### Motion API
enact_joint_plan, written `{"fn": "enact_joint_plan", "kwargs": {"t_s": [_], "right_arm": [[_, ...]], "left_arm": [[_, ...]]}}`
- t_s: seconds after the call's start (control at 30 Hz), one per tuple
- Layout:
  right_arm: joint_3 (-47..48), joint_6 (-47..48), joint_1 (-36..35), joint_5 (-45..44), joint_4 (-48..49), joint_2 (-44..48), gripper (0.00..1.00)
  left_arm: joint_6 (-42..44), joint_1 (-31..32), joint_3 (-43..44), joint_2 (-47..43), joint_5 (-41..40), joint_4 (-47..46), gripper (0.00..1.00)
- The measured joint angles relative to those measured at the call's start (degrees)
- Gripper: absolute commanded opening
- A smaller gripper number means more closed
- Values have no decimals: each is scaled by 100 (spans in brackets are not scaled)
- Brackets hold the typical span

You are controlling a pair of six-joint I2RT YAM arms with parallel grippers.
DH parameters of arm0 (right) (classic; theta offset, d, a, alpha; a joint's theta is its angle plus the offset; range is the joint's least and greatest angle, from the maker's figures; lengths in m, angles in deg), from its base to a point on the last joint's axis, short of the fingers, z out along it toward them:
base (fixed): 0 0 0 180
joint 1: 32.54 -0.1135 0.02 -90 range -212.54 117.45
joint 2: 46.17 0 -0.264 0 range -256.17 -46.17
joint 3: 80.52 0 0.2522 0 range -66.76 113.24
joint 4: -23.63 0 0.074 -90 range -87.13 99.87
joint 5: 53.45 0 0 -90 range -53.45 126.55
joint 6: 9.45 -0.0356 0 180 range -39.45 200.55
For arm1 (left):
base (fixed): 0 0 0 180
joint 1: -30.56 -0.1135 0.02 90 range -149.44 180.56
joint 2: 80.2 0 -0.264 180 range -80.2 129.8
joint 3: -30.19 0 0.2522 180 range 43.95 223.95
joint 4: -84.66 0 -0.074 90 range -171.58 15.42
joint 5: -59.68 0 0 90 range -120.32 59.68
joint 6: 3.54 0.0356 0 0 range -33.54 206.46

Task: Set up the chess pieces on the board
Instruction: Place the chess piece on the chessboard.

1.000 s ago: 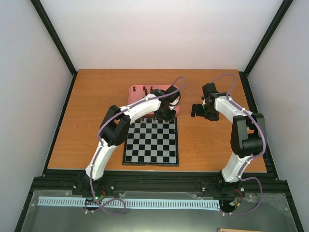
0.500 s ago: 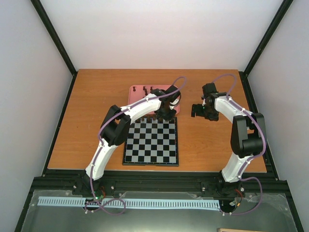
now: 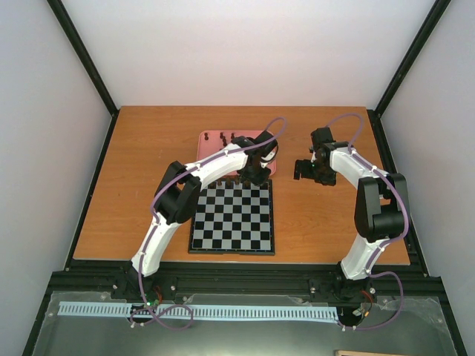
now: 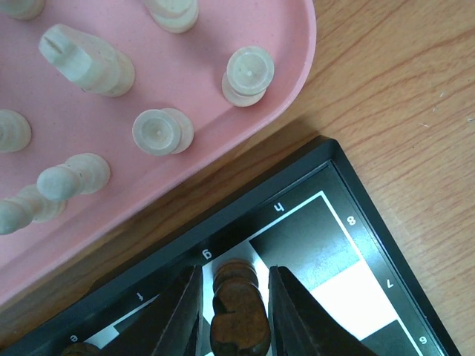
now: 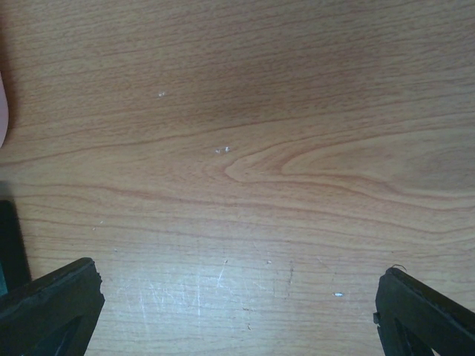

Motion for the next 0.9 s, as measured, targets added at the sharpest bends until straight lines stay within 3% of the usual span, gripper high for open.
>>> {"fn": "enact_joint_plan", "kwargs": {"t_s": [0.53, 0.9], "right_arm": [[42, 2, 0, 44, 0, 0, 100], [44, 0, 0, 105, 0, 0, 100]], "left_arm": [[87, 61, 63, -20, -81, 87, 49], [105, 133, 389, -120, -168, 225, 54]]}}
